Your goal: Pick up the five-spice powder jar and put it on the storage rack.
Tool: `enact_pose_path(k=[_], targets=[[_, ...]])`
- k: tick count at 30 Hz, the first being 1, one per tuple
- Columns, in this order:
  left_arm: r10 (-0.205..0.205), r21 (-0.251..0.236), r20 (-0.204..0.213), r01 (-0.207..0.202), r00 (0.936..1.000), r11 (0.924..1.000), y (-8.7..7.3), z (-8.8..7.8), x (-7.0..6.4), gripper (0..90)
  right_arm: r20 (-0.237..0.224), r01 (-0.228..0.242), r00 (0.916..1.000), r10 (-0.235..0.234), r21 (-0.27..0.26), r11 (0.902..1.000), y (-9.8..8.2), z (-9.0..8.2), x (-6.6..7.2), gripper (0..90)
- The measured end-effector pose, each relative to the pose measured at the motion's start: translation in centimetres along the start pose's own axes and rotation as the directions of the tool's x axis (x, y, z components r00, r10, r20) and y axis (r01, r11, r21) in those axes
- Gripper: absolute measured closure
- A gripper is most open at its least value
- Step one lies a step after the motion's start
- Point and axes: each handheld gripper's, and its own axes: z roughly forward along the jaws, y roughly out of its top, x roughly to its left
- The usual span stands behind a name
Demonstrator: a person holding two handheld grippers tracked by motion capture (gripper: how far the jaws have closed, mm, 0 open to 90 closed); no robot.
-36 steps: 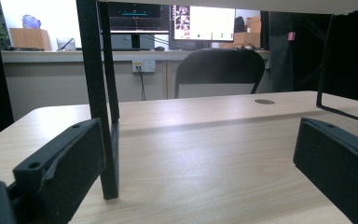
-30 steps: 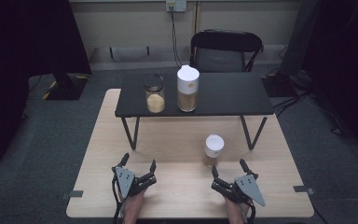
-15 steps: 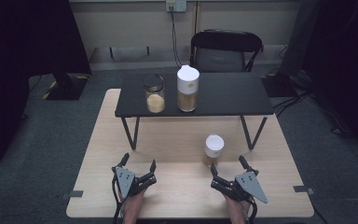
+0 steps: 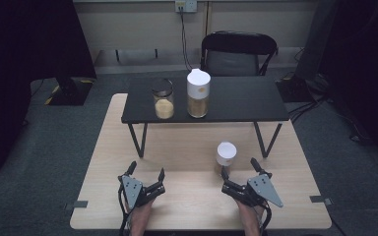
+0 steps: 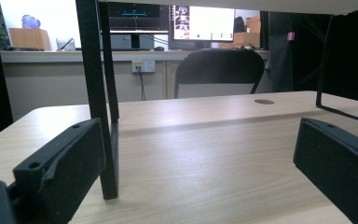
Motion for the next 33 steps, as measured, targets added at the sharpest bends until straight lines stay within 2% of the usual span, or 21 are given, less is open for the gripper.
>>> enact_pose_path(k=[15, 33], targets=[[0.000, 0.000, 0.000, 0.000, 1.0000, 1.0000, 0.0, 0.0, 0.0, 1.8, 0.012, -0.014, 0.9998, 0.014, 0.019, 0.9997, 1.0, 1.0, 0.0, 3.9], [0.000, 0.000, 0.000, 0.000, 1.0000, 1.0000, 0.0, 0.0, 0.0, 1.9, 0.015, -0.004, 0.9999, 0.004, 0.031, 0.9995, 1.8, 2.2, 0.6, 5.3]])
